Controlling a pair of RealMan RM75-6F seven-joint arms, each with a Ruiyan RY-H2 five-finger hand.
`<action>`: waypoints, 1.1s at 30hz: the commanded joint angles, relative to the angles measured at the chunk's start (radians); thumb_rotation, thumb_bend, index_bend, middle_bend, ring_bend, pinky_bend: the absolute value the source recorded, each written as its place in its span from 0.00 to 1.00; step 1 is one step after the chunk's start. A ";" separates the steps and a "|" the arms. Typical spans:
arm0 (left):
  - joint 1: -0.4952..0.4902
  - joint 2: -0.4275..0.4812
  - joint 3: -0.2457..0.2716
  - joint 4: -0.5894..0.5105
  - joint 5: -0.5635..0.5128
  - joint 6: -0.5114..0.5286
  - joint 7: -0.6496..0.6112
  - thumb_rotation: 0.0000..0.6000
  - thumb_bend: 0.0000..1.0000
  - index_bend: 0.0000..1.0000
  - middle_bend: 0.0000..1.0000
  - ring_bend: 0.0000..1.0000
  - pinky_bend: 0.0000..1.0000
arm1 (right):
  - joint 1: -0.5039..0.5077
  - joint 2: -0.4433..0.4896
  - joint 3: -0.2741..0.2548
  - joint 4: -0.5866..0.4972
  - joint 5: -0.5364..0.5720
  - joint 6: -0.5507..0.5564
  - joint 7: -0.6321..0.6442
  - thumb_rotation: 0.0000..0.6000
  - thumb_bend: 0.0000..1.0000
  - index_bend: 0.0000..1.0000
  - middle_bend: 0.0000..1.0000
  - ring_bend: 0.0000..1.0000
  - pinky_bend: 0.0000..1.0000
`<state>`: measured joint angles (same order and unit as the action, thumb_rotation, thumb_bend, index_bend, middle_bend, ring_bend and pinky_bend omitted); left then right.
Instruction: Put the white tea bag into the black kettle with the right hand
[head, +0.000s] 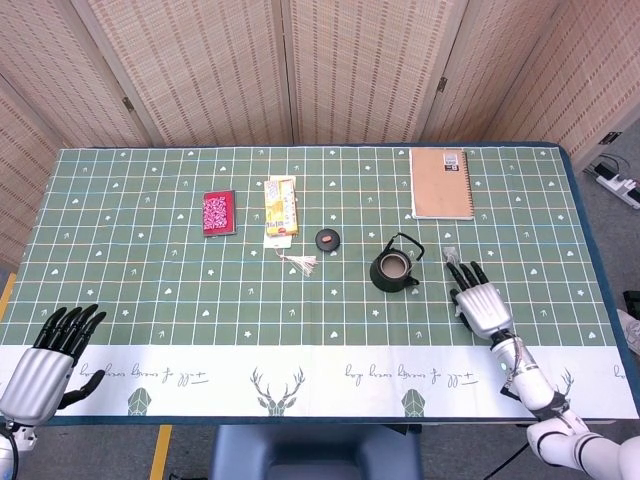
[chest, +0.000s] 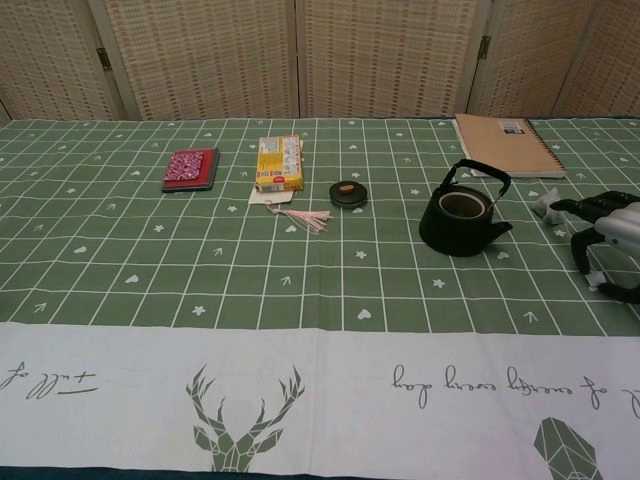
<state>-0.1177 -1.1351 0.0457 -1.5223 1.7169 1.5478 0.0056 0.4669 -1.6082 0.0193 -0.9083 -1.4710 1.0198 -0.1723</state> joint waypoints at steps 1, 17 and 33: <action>0.000 0.000 0.000 0.000 -0.001 0.000 0.000 1.00 0.28 0.00 0.00 0.03 0.03 | 0.001 -0.003 -0.002 0.006 -0.001 -0.003 0.004 1.00 0.40 0.48 0.00 0.00 0.00; 0.000 -0.002 0.002 0.003 0.005 0.002 -0.001 1.00 0.28 0.00 0.00 0.03 0.03 | 0.000 -0.009 -0.005 0.027 -0.005 0.009 0.014 1.00 0.40 0.55 0.00 0.00 0.00; 0.000 -0.004 0.003 0.008 0.010 0.007 -0.004 1.00 0.28 0.00 0.00 0.03 0.03 | -0.002 -0.004 -0.004 0.025 -0.007 0.020 0.025 1.00 0.40 0.57 0.00 0.00 0.00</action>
<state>-0.1180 -1.1388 0.0491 -1.5142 1.7267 1.5550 0.0014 0.4645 -1.6133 0.0146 -0.8823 -1.4777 1.0386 -0.1486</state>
